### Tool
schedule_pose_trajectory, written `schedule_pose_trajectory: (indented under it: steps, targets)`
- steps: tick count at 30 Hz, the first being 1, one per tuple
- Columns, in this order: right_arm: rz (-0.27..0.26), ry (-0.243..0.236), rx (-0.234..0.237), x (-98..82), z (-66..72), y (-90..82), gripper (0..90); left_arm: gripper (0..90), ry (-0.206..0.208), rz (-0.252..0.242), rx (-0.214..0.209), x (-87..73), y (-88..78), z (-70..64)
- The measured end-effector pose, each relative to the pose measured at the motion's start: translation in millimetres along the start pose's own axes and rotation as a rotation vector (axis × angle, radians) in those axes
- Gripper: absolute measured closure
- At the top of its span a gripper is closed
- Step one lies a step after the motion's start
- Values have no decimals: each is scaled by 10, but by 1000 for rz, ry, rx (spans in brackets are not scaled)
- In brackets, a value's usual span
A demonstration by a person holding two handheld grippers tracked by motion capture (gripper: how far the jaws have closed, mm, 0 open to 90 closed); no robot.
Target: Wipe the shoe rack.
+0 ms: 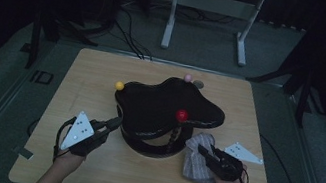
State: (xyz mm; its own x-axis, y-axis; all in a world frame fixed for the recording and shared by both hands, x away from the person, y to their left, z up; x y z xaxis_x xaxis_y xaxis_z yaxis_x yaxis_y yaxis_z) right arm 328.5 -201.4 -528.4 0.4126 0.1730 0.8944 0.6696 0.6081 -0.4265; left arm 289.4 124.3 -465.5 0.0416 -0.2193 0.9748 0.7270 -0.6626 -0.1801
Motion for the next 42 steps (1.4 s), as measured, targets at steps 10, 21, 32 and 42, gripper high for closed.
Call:
schedule_pose_trajectory:
  steps: [10,21,32,42]
  targets:
    - [-3,5,-4,-6,-14,-30,704,865,16,18,-93,-2,162,-290]
    - [-13,12,-13,1,-52,-87,705,811,-40,43,-22,0,188,30]
    - [-24,14,-8,29,-42,-116,704,561,-144,151,145,-290,441,762]
    - [-39,8,14,49,36,-215,705,486,-198,193,118,-404,681,926]
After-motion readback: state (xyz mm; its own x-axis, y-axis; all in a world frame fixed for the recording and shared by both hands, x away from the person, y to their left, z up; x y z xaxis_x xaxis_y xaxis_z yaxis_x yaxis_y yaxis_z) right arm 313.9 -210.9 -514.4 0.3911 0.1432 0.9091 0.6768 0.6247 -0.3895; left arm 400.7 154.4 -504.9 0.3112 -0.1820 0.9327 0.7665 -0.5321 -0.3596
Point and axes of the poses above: each handheld gripper's, and its own axes: y roughly forward along the jaws, x roughly out of its top, z roughly to its left, the point moved 7 cm from there along y, roughly forward along the jaws, and after that the axes turned 1 degree about -x, right-handed, at the moved point
